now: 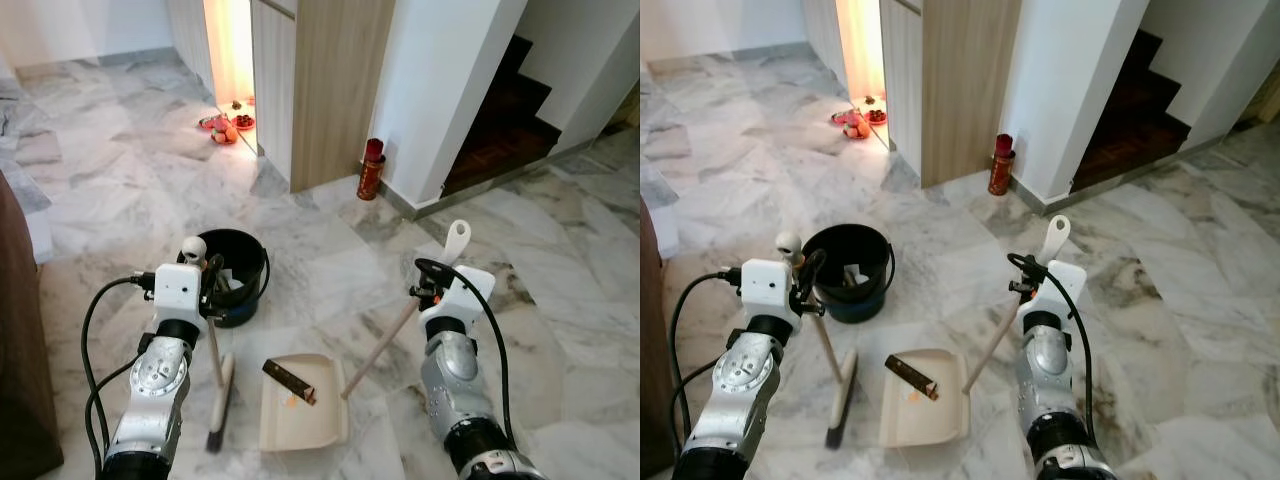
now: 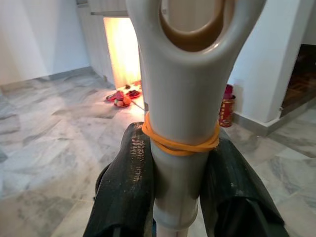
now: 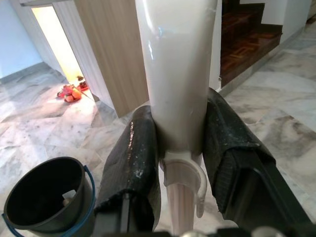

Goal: Sweep floor

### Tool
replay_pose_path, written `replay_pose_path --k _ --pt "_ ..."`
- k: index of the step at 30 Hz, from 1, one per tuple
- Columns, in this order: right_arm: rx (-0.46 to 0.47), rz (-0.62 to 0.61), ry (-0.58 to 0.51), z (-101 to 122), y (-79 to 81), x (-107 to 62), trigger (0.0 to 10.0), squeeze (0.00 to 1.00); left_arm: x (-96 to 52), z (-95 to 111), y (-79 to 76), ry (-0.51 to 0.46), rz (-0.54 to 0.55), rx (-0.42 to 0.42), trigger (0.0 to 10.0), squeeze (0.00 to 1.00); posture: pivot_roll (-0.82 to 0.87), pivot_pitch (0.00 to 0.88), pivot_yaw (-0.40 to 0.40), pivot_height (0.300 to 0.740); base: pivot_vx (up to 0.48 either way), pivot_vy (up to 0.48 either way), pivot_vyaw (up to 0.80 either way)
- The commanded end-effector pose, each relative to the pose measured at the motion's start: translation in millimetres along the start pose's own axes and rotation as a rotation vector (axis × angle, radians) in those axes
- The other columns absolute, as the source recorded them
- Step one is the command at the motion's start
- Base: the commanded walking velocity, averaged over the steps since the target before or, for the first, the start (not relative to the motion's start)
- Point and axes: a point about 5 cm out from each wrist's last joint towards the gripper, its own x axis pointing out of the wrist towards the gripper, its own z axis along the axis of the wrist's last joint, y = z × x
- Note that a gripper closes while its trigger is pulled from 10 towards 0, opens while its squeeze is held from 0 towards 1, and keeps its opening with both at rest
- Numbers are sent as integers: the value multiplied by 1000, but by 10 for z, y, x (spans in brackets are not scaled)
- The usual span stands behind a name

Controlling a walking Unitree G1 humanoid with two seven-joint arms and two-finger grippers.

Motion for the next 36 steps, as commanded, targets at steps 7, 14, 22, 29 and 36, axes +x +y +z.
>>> replay_pose_path --k 7,14,22,29,36 --pt "12 13 -19 71 28 48 10000 0 39 139 -104 -60 -94 -74 10000 0 117 16 -59 740 0 0 0" --pt "15 24 -12 63 39 49 10000 0 57 222 -209 -53 -213 -159 10000 0 118 17 -60 740 0 0 0" --pt "18 37 4 35 65 40 10000 0 82 229 -64 -40 -165 -97 10000 0 121 24 -60 740 0 0 0" --pt "12 39 -1 43 71 42 10000 0 38 182 120 -30 -11 -37 10000 0 122 28 -60 740 0 0 0" --pt "7 40 -7 50 76 41 10000 0 -36 134 206 -18 29 -10 10000 0 126 34 -57 740 0 0 362"
